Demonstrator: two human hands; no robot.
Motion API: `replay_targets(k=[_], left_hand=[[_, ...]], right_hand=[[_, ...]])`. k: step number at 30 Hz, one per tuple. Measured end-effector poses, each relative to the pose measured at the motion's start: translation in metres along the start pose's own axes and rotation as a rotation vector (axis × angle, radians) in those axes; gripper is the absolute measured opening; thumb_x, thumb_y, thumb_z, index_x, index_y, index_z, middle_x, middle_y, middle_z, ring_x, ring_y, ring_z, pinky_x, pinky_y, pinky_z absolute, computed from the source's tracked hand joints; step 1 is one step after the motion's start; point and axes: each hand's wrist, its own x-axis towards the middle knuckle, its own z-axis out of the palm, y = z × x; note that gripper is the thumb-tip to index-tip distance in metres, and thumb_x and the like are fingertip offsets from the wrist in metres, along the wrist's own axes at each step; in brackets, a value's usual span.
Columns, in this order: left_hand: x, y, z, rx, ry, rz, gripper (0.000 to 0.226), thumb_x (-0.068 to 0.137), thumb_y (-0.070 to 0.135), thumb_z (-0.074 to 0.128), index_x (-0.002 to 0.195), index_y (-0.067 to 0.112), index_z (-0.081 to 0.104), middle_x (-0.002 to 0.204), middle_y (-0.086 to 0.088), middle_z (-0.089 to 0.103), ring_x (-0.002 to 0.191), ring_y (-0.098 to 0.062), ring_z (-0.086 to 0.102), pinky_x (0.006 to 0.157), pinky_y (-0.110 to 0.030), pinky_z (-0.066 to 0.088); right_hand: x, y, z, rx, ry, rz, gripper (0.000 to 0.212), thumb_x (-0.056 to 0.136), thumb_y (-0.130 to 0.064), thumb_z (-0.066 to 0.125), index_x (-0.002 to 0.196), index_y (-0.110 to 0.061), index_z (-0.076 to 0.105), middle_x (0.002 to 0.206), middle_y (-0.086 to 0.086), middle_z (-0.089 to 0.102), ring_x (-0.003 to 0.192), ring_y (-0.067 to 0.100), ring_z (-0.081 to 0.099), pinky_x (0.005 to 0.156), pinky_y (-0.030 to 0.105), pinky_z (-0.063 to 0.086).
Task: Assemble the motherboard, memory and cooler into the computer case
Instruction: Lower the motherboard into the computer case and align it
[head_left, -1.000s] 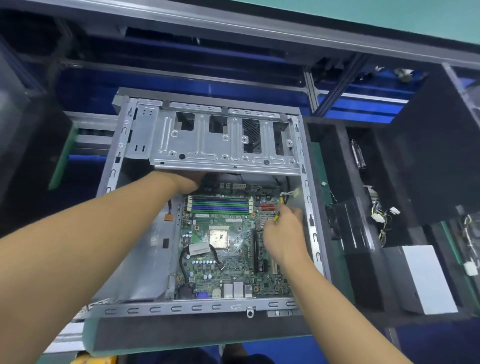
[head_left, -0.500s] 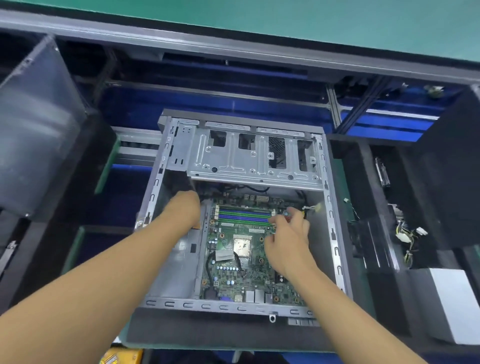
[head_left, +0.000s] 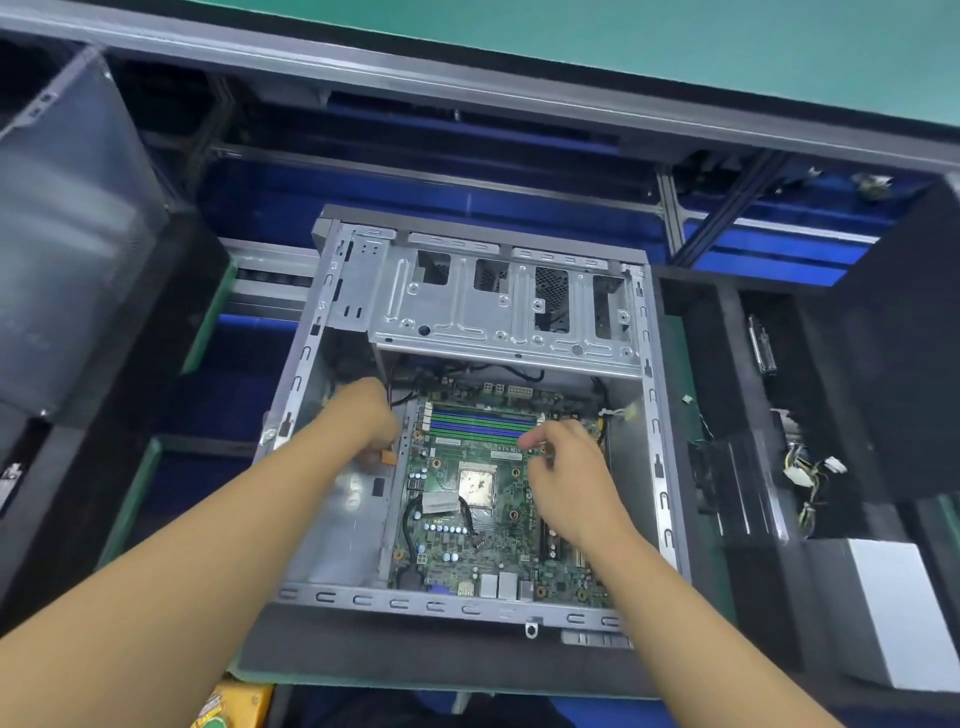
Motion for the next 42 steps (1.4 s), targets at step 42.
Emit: replay_targets(k=[42], left_hand=[[-0.049,-0.032,0.018,0.001,-0.065,0.075,0.063,0.085,0.059,0.039,0.063,0.008,0.070,0.069,-0.004,0.070,0.064,-0.020,0.065,0.059,-0.026,0.052]], right_hand=[[0.026,-0.005,-0.033,-0.732,-0.452,-0.107,0.007,0.095,-0.020,0.058,0.100,-0.018,0.054,0.105,0.005,0.062,0.088,0.023,0.058,0.071,0.031,0.047]])
